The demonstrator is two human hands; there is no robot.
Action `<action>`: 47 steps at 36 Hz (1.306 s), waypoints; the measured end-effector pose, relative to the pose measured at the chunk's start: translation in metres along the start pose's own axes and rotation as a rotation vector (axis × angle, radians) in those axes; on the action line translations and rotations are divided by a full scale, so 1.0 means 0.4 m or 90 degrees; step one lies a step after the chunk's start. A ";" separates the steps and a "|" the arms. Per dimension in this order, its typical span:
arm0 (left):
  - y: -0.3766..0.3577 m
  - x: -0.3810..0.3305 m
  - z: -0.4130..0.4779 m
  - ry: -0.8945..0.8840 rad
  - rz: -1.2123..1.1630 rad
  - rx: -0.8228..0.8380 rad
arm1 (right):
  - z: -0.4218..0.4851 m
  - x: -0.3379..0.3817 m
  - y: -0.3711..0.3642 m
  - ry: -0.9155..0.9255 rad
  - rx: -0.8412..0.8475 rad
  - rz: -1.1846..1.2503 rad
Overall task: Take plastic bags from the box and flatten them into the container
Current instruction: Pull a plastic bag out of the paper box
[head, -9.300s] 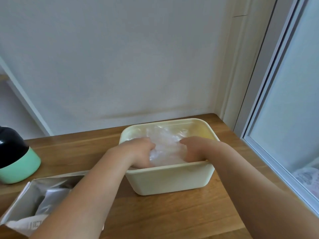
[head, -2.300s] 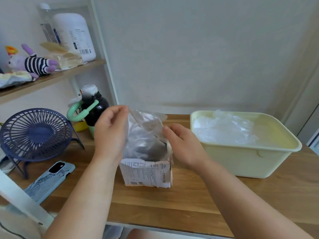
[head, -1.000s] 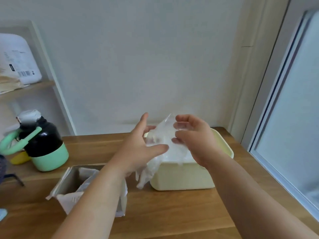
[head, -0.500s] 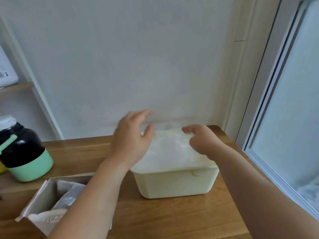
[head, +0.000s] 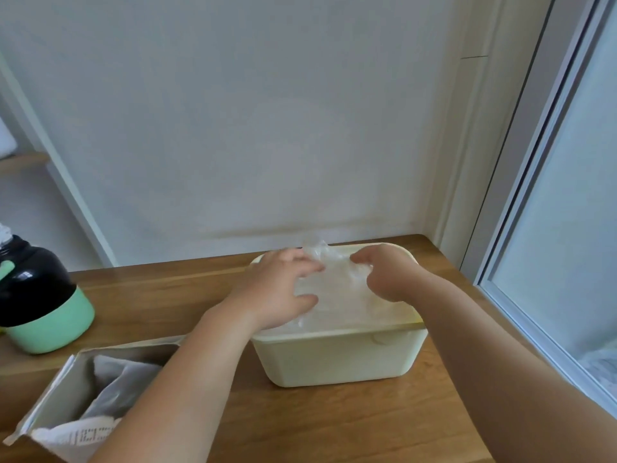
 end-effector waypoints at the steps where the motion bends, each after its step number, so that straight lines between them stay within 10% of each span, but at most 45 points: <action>1: -0.006 -0.002 0.006 0.009 0.034 0.055 | -0.001 0.001 0.003 0.002 0.000 -0.014; 10: -0.043 0.010 0.034 0.050 0.152 0.276 | -0.033 0.027 0.030 0.130 -0.150 -0.258; 18: -0.067 0.004 0.051 -0.018 0.151 0.312 | 0.004 0.009 -0.040 0.065 0.234 -0.266; 29: -0.104 0.011 0.069 0.042 0.102 0.418 | 0.034 -0.020 -0.080 -0.002 0.331 -0.293; 47: 0.093 0.056 -0.153 0.080 -0.101 -0.153 | -0.150 0.141 -0.004 0.189 -0.120 0.089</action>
Point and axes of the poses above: each hand's wrist, its own z-axis towards the middle knuckle, its own y-axis out of the back of the hand, x = y × z, the point moved 2 cm from there along z, towards the middle knuckle, and after that the axes turned 5 degrees about -y, right-handed, at the moved point
